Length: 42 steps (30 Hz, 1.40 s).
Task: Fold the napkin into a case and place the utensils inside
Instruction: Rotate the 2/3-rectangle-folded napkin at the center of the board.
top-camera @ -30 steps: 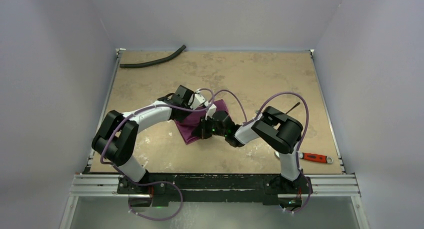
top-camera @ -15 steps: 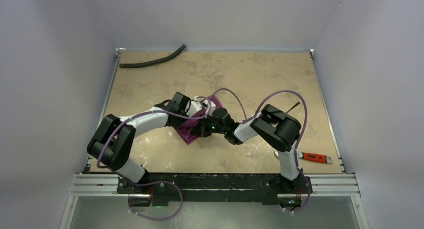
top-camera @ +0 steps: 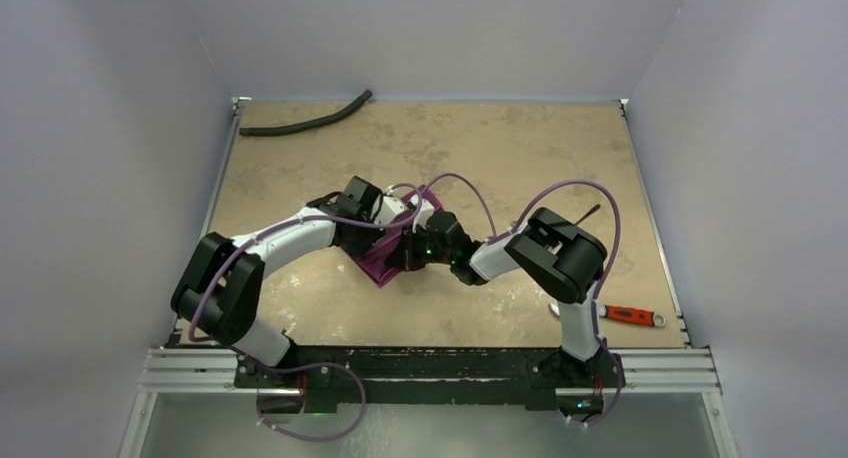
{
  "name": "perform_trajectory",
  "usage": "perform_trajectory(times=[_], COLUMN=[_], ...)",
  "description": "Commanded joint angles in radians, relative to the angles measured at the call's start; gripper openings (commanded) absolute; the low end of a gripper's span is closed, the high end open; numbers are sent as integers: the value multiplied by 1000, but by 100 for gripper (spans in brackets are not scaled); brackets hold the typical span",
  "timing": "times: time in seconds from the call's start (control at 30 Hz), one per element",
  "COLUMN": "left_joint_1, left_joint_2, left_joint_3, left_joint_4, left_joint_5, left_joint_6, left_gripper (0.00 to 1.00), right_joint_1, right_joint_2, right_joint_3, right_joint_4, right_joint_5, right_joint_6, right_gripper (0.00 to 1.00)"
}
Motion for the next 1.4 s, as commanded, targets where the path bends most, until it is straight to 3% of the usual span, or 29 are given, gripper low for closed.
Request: perform_trajectory(times=[0.0, 0.2, 0.37, 0.43, 0.6, 0.63, 0.9, 1.37], left_joint_1=[-3, 27, 69, 98, 141, 143, 145, 145], left_joint_2=[-73, -127, -118, -112, -115, -121, -156, -104], left_joint_3=[79, 85, 67, 60, 60, 57, -52, -86], left_joint_4=[-30, -62, -44, -43, -79, -85, -60, 12], left_joint_5=[57, 168, 218, 235, 292, 292, 295, 348], left_joint_6=[-89, -86, -68, -65, -16, 6, 135, 117], left_gripper=[46, 45, 37, 31, 1, 0, 0, 0], right_joint_1=[-1, -15, -42, -55, -60, -61, -60, -58], right_joint_2=[-19, -38, -57, -74, -97, -94, -67, 118], right_joint_3=[-12, -39, -37, -29, -9, -7, 23, 205], right_joint_4=[-91, -39, 4, 5, -16, -17, -1, -21], right_joint_5=[-46, -103, -178, -197, -202, -200, -209, -261], right_joint_6=[-17, 8, 43, 53, 54, 55, 85, 134], right_gripper=[0, 0, 0, 0, 0, 0, 0, 0])
